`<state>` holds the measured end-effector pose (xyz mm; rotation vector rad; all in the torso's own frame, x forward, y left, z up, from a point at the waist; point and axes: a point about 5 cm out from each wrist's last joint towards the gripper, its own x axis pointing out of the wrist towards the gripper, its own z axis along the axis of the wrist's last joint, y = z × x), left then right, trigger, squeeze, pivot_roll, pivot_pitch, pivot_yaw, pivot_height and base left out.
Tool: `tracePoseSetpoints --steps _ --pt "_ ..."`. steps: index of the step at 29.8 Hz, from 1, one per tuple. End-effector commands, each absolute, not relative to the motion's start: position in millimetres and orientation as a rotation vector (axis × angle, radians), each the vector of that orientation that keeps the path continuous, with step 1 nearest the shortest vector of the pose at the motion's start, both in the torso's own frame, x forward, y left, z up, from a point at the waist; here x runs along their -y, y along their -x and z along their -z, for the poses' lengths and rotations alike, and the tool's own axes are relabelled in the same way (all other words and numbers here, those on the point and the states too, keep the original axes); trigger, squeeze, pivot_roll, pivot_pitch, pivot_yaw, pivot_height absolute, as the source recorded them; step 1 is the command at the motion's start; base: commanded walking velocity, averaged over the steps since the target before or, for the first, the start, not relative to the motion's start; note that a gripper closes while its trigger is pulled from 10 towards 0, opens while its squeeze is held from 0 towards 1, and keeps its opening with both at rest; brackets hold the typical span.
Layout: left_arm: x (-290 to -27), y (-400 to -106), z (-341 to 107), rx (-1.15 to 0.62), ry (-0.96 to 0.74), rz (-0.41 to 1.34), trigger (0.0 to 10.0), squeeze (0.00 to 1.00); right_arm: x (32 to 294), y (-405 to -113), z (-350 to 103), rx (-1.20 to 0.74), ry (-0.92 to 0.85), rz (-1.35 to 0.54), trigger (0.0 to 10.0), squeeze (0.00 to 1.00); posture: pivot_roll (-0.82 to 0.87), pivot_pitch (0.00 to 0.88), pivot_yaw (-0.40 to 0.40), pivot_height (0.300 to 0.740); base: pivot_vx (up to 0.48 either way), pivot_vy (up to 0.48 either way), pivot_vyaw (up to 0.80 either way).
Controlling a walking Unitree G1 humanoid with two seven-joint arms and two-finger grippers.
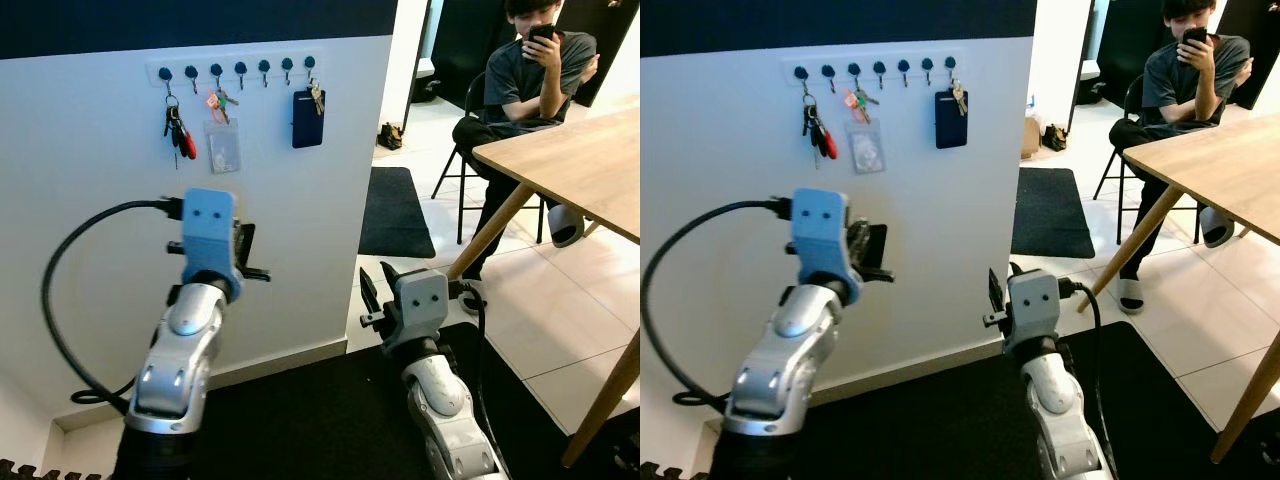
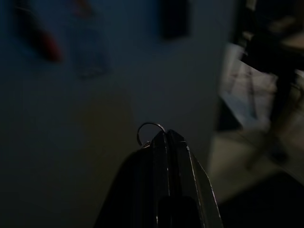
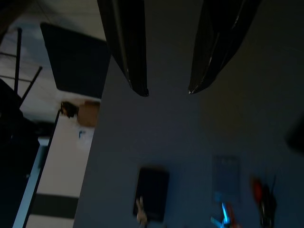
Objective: Hang keys on a hook
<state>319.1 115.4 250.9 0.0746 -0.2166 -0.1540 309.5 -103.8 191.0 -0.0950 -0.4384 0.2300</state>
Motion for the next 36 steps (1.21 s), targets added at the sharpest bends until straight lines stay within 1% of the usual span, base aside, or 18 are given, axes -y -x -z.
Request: tracePoseSetpoints --steps 1,3,5,7,9,11,14,16,36 --pt "-103.3 -315.5 -250.8 0.211 -0.054 0.243 10.0 0.0 103.3 -307.7 -195.7 0.45 0.082 -0.225 10.0 0.0 0.09 0.187 0.054 0.74 0.0 0.0 0.0" --pt "-95.2 -308.7 -257.2 0.261 -0.075 0.354 10.0 0.0 104.7 -307.2 -198.4 0.458 0.079 -0.21 10.0 0.0 0.09 0.189 0.064 0.74 0.0 0.0 0.0" --pt "-94.7 -308.0 -257.9 0.268 -0.082 0.364 10.0 0.0 104.7 -307.2 -198.5 0.458 0.078 -0.208 10.0 0.0 0.09 0.189 0.064 0.74 0.0 0.0 0.0" --pt "-95.9 -308.9 -261.3 0.292 -0.094 0.346 10.0 0.0 105.9 -306.7 -199.0 0.458 0.077 -0.2 10.0 0.0 0.08 0.191 0.073 0.74 0.0 0.0 0.0" --pt "-99.3 -314.1 -265.2 0.304 -0.097 0.286 10.0 0.0 107.5 -305.9 -198.8 0.456 0.076 -0.19 10.0 0.0 0.08 0.19 0.078 0.74 0.0 0.0 0.0" --pt "-99.3 -314.1 -265.2 0.304 -0.097 0.286 10.0 0.0 107.5 -305.9 -198.8 0.456 0.076 -0.19 10.0 0.0 0.08 0.19 0.078 0.74 0.0 0.0 0.0" --pt "-102.0 -319.9 -266.6 0.311 -0.122 0.231 10.0 0.0 108.3 -305.2 -199.0 0.453 0.075 -0.185 10.0 0.0 0.08 0.192 0.082 0.74 0.0 0.0 0.0" --pt "-102.4 -320.9 -266.7 0.312 -0.125 0.223 10.0 0.0 108.4 -304.9 -199.1 0.453 0.075 -0.183 10.0 0.0 0.08 0.192 0.083 0.74 0.0 0.0 0.0" --pt "-107.9 -322.7 -271.6 0.338 -0.11 0.177 10.0 0.0 110.6 -303.7 -196.2 0.434 0.087 -0.179 10.0 0.0 0.07 0.199 0.071 0.74 0.352 0.0 0.0"
